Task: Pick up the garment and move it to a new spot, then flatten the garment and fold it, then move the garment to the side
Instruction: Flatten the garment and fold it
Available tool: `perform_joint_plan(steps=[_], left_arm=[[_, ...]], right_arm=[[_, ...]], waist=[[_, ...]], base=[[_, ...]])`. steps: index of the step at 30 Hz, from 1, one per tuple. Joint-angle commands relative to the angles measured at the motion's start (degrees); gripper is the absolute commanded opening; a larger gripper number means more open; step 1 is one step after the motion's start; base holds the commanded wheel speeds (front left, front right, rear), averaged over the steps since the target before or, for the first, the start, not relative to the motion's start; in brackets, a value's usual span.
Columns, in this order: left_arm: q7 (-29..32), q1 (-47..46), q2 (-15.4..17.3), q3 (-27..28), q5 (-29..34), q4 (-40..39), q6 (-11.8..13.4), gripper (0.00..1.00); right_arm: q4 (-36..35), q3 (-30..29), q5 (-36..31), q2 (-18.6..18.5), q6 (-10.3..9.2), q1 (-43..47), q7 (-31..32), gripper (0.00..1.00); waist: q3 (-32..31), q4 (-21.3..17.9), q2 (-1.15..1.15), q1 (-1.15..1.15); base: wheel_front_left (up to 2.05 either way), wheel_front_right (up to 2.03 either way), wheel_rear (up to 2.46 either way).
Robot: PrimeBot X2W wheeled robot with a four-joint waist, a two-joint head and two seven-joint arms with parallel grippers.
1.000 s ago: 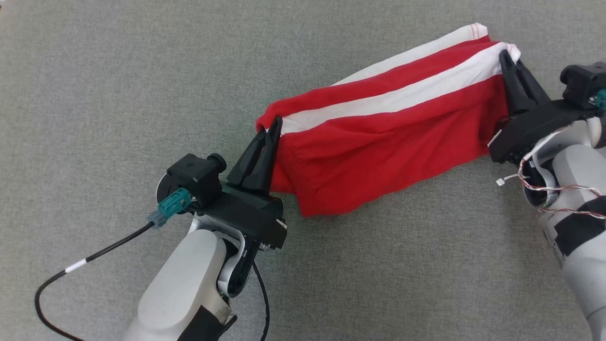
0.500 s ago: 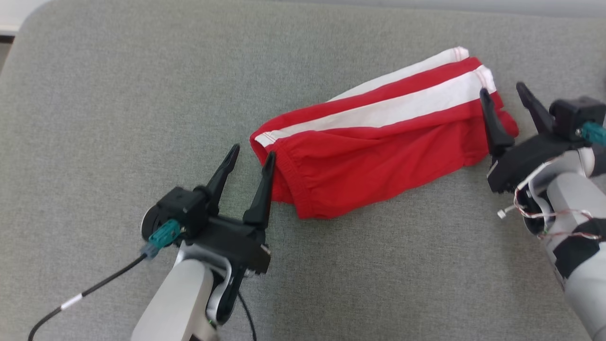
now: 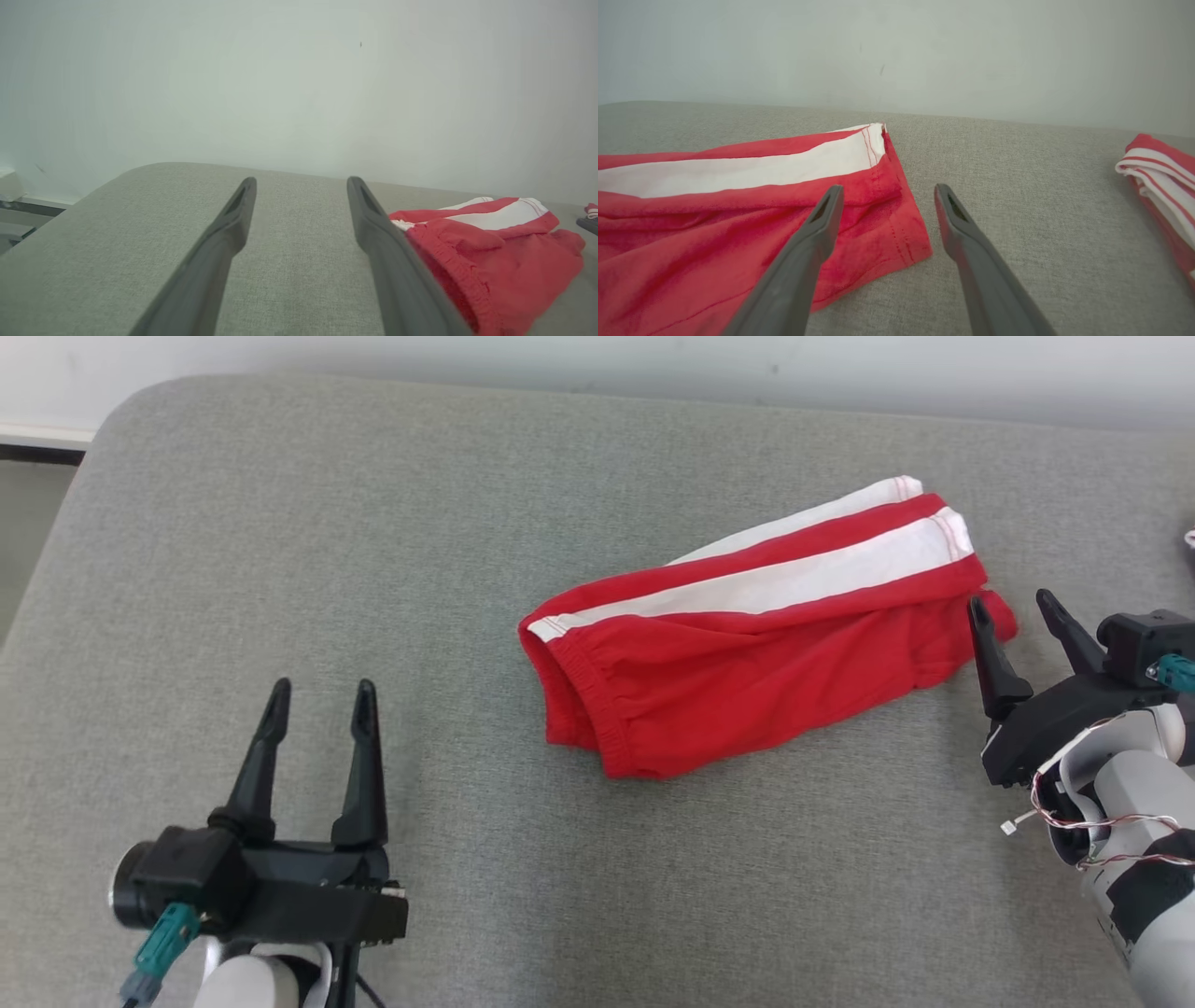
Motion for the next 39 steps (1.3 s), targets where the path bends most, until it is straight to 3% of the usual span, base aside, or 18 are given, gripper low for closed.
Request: perform_joint_plan(steps=[1, 15, 23, 25, 26, 27, 34, 39], left_arm=[[-0.2, 1.2, -0.3, 0.6, 1.0, -0.8, 0.1, 1.0], [-0.2, 3.2, -0.2, -1.6, 0.8, -3.4, 1.9, 1.0], [-0.2, 3.2, -0.2, -1.9, 0.5, -3.7, 2.5, 1.0], [-0.2, 3.1, -0.2, -2.2, 0.3, -3.7, 2.6, 1.0], [-0.2, 3.1, -0.2, -2.4, 0.3, -3.6, 2.6, 1.0], [-0.2, 3.0, -0.2, -2.6, 0.3, -3.5, 2.6, 1.0], [-0.2, 4.1, -0.2, -2.8, 1.0, -2.9, 2.8, 1.0], [-0.2, 6.6, -0.2, -1.6, 2.1, -2.5, 2.4, 1.0]], right_arm=[[0.7, 0.0, 0.3, 0.3, -0.17, -0.7, -0.2, 1.0], [14.9, -1.8, 2.0, 1.3, -0.17, -7.1, 2.3, 1.0], [15.6, -0.9, 4.8, 2.8, -0.17, -7.2, 2.7, 1.0], [15.8, -0.4, 5.3, 3.2, -0.17, -7.4, 3.6, 0.47], [15.9, 0.0, 5.4, 3.3, -0.17, -7.4, 4.0, 0.04], [16.0, 0.4, 5.6, 3.4, -0.17, -7.3, 4.3, 0.0], [14.3, 2.1, 6.8, 2.9, -0.17, -5.3, 2.3, 0.0], [8.6, 2.7, 10.0, 1.8, -0.17, 0.5, 0.3, 0.0]], waist=[[0.2, 0.7, 0.0, 0.01], [2.4, 4.9, 0.0, 0.01], [2.8, 5.0, 0.0, 0.01], [2.8, 4.9, 0.0, 0.01], [2.8, 4.9, 0.0, 0.01], [2.8, 4.8, 0.0, 0.01], [0.8, 4.0, 0.0, 0.01], [-3.3, 1.3, 0.0, 0.01]], base=[[0.0, 0.0, 0.0], [0.0, 0.0, 0.0], [0.0, 0.0, 0.0], [0.0, 0.0, 0.0], [0.0, 0.0, 0.0], [0.0, 0.0, 0.0], [0.0, 0.0, 0.0], [0.0, 0.0, 0.0]])
